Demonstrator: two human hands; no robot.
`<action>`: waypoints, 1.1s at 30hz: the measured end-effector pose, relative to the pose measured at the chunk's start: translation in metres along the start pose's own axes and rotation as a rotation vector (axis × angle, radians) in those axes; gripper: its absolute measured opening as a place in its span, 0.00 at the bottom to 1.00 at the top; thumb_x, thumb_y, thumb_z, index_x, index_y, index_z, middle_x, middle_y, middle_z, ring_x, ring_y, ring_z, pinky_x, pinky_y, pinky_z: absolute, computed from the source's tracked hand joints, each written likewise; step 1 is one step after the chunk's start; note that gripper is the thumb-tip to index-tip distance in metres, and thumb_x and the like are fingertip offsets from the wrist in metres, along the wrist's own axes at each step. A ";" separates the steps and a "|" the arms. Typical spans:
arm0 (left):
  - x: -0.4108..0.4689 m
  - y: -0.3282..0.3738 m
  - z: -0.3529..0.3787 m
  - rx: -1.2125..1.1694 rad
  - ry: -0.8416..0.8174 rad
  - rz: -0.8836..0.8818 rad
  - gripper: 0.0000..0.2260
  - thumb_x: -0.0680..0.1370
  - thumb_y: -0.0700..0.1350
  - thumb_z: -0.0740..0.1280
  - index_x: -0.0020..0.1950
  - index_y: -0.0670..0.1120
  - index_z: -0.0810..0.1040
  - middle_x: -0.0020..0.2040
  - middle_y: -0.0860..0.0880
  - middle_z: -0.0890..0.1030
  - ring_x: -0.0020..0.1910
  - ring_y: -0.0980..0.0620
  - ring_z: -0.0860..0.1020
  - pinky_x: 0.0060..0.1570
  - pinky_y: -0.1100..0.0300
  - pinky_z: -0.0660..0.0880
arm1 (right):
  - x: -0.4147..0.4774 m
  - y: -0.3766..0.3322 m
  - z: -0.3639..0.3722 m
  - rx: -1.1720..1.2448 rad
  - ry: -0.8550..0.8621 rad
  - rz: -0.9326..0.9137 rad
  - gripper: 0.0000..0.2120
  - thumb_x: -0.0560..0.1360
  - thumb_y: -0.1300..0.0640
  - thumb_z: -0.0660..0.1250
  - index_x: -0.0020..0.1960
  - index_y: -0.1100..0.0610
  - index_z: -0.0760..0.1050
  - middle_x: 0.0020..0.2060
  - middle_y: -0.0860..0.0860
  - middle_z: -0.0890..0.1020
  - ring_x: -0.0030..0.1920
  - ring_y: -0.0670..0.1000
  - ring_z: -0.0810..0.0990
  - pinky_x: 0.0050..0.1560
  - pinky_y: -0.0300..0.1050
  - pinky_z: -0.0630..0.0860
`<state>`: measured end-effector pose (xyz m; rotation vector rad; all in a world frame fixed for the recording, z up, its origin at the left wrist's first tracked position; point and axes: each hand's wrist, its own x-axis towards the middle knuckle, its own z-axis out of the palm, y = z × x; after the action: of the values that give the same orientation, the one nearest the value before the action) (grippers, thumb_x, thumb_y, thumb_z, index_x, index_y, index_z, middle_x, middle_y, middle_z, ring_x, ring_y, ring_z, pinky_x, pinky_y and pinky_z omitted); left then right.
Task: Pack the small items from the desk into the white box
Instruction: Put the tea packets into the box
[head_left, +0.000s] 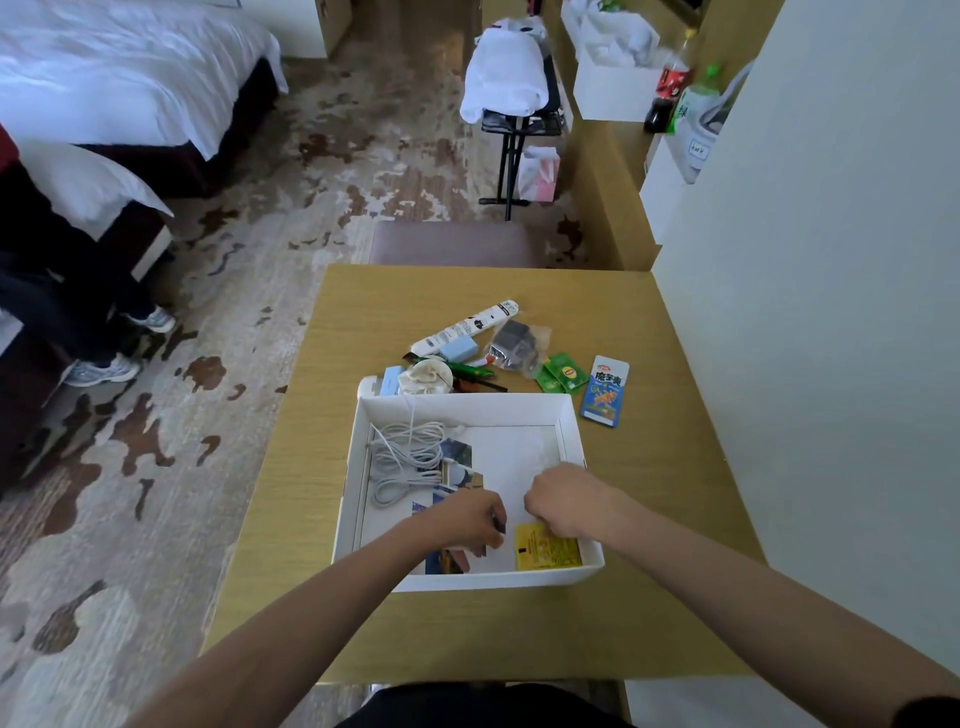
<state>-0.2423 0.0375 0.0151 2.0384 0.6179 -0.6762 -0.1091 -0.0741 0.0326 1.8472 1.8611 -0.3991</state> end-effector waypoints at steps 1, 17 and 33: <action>0.001 -0.001 0.002 0.028 -0.027 0.013 0.14 0.76 0.41 0.67 0.61 0.44 0.74 0.51 0.46 0.79 0.39 0.51 0.82 0.33 0.56 0.82 | -0.001 0.000 0.000 -0.033 0.010 -0.002 0.05 0.76 0.57 0.67 0.49 0.58 0.79 0.43 0.56 0.82 0.38 0.54 0.76 0.38 0.47 0.70; 0.030 0.042 -0.092 0.330 0.567 0.319 0.08 0.78 0.45 0.57 0.52 0.45 0.74 0.47 0.44 0.81 0.46 0.41 0.80 0.38 0.54 0.73 | -0.026 0.070 -0.009 1.057 0.767 0.544 0.07 0.79 0.63 0.63 0.52 0.61 0.80 0.48 0.52 0.83 0.48 0.45 0.78 0.45 0.22 0.67; 0.163 0.071 -0.125 0.444 0.414 0.072 0.08 0.79 0.40 0.56 0.56 0.42 0.71 0.53 0.42 0.78 0.51 0.42 0.78 0.42 0.52 0.72 | 0.122 0.183 0.036 0.782 0.187 0.667 0.50 0.68 0.31 0.66 0.77 0.57 0.49 0.71 0.62 0.64 0.72 0.62 0.61 0.68 0.61 0.61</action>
<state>-0.0495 0.1369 0.0070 2.6362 0.6651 -0.3673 0.0812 0.0184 -0.0386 2.9537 1.1143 -0.7929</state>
